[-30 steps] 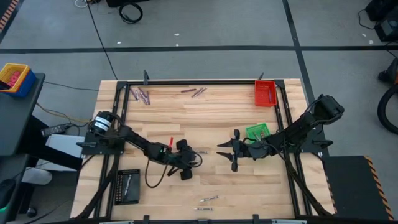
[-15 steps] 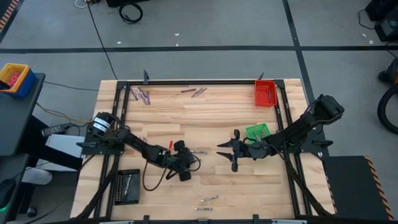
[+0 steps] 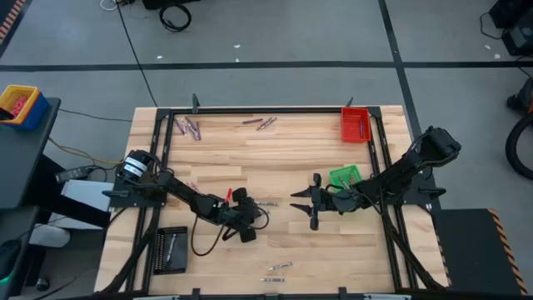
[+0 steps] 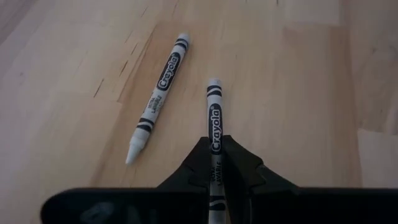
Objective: Sort crayons
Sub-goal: Put the white crayon into the black bin
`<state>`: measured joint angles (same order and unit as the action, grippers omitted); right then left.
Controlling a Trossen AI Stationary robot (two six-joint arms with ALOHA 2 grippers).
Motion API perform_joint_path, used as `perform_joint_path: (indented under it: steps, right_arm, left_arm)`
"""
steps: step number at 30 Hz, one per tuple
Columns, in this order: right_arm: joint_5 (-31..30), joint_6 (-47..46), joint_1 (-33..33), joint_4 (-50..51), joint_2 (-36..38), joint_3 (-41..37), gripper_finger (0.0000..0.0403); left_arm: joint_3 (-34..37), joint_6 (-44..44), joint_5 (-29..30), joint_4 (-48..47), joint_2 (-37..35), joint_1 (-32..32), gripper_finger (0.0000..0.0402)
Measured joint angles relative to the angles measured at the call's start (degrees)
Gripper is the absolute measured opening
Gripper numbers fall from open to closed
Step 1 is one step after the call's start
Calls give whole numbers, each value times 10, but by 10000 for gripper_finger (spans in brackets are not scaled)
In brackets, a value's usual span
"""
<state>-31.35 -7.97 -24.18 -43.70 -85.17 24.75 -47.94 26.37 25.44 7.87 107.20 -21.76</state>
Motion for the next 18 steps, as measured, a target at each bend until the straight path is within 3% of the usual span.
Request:
perform_joint_path:
  steps: [3, 7, 10, 13, 18]
  right_arm:
    - [0, 0, 0, 0, 0, 0, 147]
    - [0, 0, 0, 0, 0, 0, 147]
    - [0, 0, 0, 3, 0, 0, 147]
    - [0, -5, 0, 6, 0, 0, 147]
    - [0, -11, 0, 10, 0, 0, 147]
  left_arm:
    - [-35, 9, -3, -93, -12, -3, 32]
    - [-122, 43, -6, -297, -36, -17, 34]
    - [-199, 134, -16, -470, -50, -34, 34]
    - [-271, 241, -65, -646, -48, -60, 34]
    - [-350, 470, -177, -848, -50, -119, 34]
